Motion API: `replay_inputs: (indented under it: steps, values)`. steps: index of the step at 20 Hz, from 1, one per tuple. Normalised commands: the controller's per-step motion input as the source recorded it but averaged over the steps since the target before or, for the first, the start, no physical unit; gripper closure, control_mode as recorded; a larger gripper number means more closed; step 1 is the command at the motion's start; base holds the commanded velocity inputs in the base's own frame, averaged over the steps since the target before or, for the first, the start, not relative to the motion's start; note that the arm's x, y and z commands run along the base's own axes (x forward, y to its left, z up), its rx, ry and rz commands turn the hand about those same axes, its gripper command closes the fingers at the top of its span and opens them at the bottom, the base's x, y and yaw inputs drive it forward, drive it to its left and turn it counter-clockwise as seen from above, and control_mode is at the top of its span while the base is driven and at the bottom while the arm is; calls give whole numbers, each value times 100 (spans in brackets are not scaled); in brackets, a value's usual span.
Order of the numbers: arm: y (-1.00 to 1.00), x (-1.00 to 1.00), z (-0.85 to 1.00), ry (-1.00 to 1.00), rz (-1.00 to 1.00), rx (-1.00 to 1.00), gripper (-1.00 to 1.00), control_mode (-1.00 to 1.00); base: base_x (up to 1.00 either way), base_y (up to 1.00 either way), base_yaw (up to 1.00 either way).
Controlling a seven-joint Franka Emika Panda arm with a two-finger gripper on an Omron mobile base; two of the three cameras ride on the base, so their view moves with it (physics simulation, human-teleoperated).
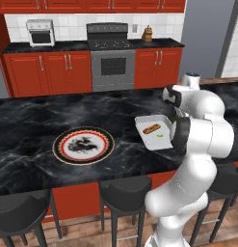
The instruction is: Place one cooked food and one vegetable from the large plate to each tupperware container.
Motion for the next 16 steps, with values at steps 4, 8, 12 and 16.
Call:
replay_inputs:
  steps: [4,8,12,16]
  values:
    - [-100,38,-7,0,0,9,100,-100,0,0,0]
    - [-100,45,-10,-2,0,7,100,-100,0,0,0]
    - [-70,45,-18,-1,0,3,100,-100,0,0,0]
    - [-18,21,-40,0,0,0,100,-100,0,0,0]
